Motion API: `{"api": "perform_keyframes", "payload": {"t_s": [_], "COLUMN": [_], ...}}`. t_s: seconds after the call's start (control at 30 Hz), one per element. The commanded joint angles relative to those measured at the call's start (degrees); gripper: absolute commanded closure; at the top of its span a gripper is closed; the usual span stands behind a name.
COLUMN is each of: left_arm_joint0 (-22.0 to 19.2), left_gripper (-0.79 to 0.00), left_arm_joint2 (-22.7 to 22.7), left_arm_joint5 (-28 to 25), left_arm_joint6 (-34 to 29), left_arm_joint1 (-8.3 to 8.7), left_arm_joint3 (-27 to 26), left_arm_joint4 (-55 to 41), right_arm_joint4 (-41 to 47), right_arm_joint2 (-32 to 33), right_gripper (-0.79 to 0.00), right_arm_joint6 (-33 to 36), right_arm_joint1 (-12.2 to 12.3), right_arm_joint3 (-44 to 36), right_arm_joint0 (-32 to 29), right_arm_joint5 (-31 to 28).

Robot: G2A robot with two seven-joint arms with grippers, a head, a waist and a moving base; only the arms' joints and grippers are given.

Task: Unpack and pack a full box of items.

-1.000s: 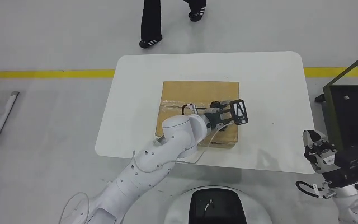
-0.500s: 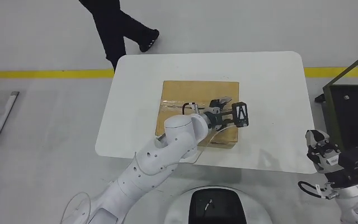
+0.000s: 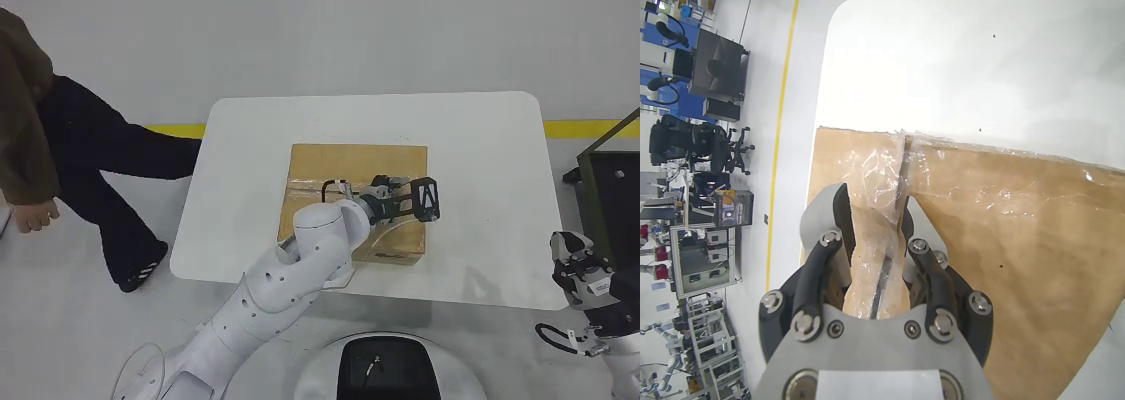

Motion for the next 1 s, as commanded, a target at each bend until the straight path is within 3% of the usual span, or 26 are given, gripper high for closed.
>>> {"api": "perform_keyframes", "payload": {"t_s": [0.0, 0.03, 0.07, 0.4, 0.6, 0.73, 0.97], "left_arm_joint0": [0.3, 0.4, 0.5, 2.2, 3.2, 4.0, 7.3], "left_gripper": [-0.179, -0.040, 0.000, 0.000, 0.000, 0.000, 0.000], "left_arm_joint2": [-0.4, -0.6, -0.9, -6.0, -15.3, -21.6, -32.1], "left_arm_joint5": [0.0, 0.0, 0.1, 3.8, 7.8, 4.3, 2.7], "left_arm_joint6": [0.1, 0.1, 0.0, 0.0, -1.2, -2.6, -3.3], "left_arm_joint1": [-0.04, -0.05, -0.05, 0.15, 1.44, 2.86, 4.91], "left_arm_joint3": [-0.1, -0.2, -0.3, -0.8, -3.4, -5.3, -7.1], "left_arm_joint4": [0.4, 0.5, 1.0, 2.1, 2.8, 5.9, 9.4], "right_arm_joint4": [0.0, 0.0, 0.0, 0.1, 0.7, 0.8, 0.7], "right_arm_joint2": [0.0, -0.1, -0.1, -1.0, -2.3, -3.1, -4.0], "right_gripper": [0.000, 0.000, 0.000, 0.000, 0.000, 0.000, 0.000], "right_arm_joint6": [0.1, 0.1, 0.1, 0.5, 0.8, 1.1, 1.6], "right_arm_joint1": [0.0, 0.0, -0.1, -0.2, -0.3, -0.3, -0.3], "right_arm_joint3": [0.0, 0.0, 0.0, 0.1, 0.3, 0.6, 1.3], "right_arm_joint0": [0.1, 0.1, 0.1, 1.1, 2.4, 3.4, 4.7], "right_arm_joint5": [0.0, 0.0, 0.0, -0.2, -0.6, -1.1, -1.8]}}
